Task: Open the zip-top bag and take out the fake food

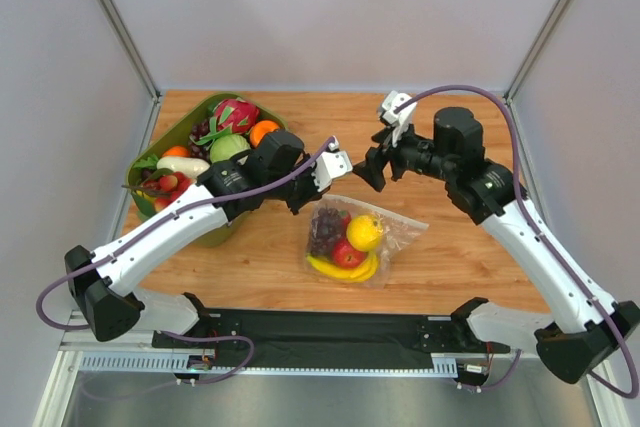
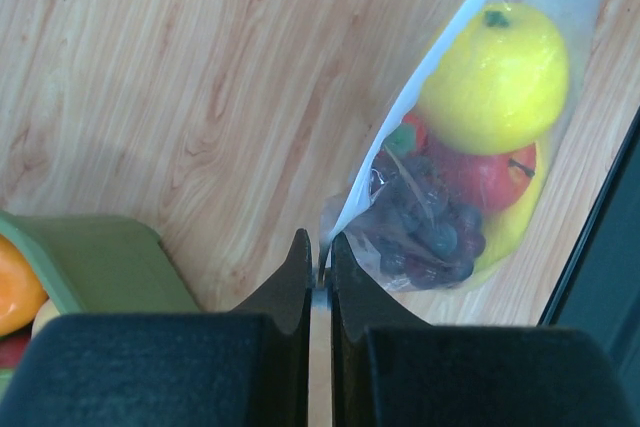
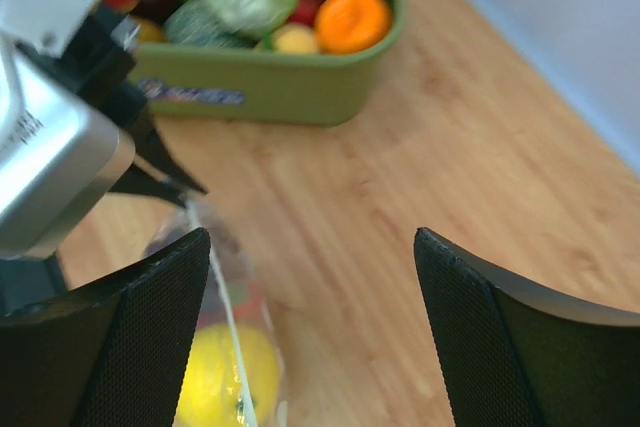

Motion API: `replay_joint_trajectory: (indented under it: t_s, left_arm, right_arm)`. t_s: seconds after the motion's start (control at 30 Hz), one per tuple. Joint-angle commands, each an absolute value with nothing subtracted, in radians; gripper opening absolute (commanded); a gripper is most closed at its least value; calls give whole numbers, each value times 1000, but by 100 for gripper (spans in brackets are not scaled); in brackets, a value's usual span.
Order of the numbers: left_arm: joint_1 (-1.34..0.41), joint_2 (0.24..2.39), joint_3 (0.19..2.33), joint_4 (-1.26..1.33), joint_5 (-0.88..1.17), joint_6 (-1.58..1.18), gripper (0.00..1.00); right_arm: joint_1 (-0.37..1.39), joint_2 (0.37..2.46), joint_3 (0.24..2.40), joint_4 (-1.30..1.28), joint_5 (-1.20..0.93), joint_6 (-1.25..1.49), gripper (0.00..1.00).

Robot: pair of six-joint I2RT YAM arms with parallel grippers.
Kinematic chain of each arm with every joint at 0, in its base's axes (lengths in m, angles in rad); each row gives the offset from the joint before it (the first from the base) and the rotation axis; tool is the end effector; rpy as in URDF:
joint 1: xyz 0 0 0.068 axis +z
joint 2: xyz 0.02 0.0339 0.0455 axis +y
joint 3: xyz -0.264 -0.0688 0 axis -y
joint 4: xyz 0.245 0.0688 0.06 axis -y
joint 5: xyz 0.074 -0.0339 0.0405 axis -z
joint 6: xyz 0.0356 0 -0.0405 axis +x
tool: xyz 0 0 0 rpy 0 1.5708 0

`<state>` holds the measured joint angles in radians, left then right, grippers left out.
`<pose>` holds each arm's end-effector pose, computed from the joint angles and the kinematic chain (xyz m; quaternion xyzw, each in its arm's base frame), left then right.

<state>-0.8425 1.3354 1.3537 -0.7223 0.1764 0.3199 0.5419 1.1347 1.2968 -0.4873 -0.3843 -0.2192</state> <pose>0.1853 -0.2172 0.3641 0.5272 0.7353 -0.1853 0.3835 0.2004 0.1362 0.4174 -0.3996 0.6989 0.2451 0.5402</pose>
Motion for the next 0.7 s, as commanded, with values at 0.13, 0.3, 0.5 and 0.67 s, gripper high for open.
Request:
replay_joint_trajectory:
  t_s: [0.13,0.3,0.5,0.67]
  left_arm:
    - [-816,1217,1228,-537,189,353,0]
    - [-801,1167,1183,-479,180,341,0]
    - [-795,1161,1167,-465,204,336,0]
    - [-796,1146,1151,-440,242,330,0]
  right_arm:
    - [538,1247,1269,-592,-764,-215,82]
    - [540,1276,1213,-543,-867,-152,84]
    - [572,1316,1161,-480,-865,-132,86]
    - [586,1380,1164,-434,-884,-121,82]
